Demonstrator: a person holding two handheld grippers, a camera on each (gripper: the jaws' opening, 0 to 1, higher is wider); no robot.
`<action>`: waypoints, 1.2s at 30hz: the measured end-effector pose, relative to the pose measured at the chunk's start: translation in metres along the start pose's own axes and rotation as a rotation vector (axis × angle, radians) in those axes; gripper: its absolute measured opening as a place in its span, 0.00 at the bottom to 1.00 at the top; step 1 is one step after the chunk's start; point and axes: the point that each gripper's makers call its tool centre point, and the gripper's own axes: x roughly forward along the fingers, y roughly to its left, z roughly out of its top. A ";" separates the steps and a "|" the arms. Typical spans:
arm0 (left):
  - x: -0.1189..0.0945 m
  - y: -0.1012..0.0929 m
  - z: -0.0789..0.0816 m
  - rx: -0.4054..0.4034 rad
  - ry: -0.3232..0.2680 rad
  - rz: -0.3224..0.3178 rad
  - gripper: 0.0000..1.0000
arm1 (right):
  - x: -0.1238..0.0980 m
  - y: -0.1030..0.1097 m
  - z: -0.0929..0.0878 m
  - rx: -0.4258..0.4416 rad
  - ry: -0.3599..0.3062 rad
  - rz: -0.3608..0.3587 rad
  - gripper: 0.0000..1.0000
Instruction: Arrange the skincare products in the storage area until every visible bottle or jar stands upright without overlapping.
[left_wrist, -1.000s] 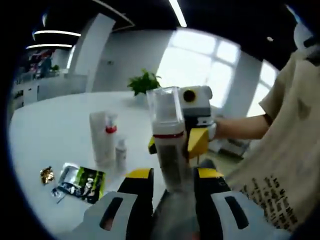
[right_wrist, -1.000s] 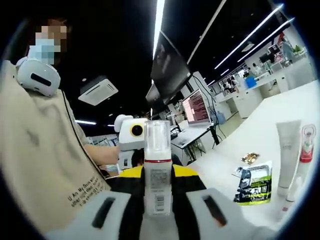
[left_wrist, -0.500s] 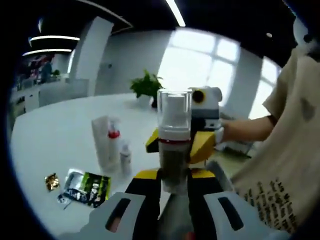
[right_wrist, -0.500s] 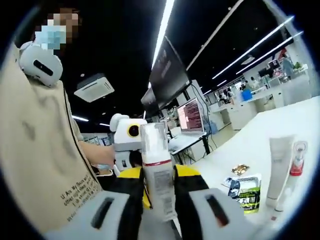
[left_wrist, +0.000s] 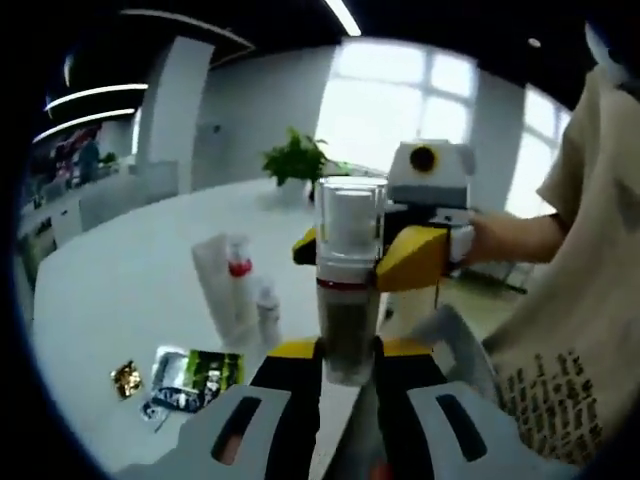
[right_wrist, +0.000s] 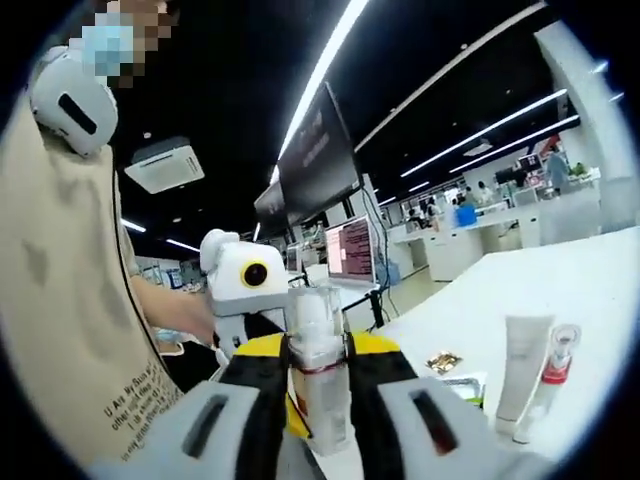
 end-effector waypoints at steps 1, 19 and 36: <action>0.001 0.001 0.001 -0.009 -0.014 -0.004 0.17 | 0.000 -0.003 -0.003 -0.032 0.031 -0.027 0.22; 0.013 0.008 0.006 0.040 0.015 -0.021 0.17 | -0.005 -0.011 -0.013 -0.151 0.124 -0.124 0.21; 0.031 0.020 -0.004 0.139 0.082 0.015 0.17 | -0.012 -0.027 -0.042 -0.147 0.215 -0.158 0.21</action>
